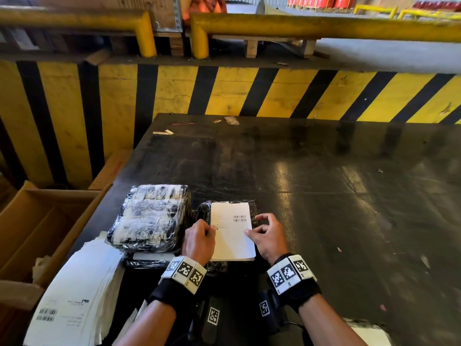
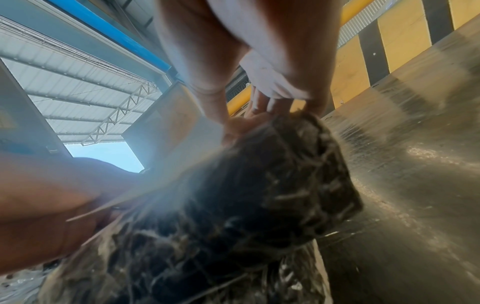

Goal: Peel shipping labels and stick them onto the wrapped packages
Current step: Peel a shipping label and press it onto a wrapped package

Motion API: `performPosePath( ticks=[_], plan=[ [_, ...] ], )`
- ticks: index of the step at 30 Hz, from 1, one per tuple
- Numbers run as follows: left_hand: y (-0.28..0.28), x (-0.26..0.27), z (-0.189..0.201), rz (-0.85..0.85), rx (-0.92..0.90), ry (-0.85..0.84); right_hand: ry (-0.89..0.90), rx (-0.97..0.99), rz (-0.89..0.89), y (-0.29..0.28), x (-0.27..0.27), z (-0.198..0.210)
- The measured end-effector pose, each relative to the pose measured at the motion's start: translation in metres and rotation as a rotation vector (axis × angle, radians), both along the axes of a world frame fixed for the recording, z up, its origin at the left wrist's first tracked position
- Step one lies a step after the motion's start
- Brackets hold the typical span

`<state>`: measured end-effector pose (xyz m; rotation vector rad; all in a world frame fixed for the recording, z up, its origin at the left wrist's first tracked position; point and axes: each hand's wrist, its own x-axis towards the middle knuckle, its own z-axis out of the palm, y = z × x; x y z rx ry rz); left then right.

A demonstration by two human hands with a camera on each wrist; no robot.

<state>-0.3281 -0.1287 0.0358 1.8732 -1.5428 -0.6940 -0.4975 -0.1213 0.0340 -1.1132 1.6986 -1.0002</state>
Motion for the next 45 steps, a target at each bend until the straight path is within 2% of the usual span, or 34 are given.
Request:
performPosePath(
  ticks=[18, 29, 35, 40, 45],
  plan=[
    [-0.003, -0.002, 0.003, 0.023, 0.072, -0.012, 0.095, 0.028, -0.002, -0.004, 0.003, -0.005],
    [-0.015, -0.001, -0.001, -0.009, 0.183, -0.274, 0.269, 0.142, 0.038, -0.017, 0.002, -0.002],
    [-0.011, -0.001, -0.001, -0.031, 0.206, -0.303, 0.376, 0.198, 0.105, -0.017, -0.004, 0.001],
    [-0.003, 0.003, -0.001, -0.09, 0.253, -0.288, 0.333, 0.187, 0.139, -0.009, -0.011, -0.001],
    [0.018, 0.006, 0.004, -0.093, 0.176, -0.293, 0.355, 0.126, 0.177, 0.007, -0.016, -0.003]
  ],
)
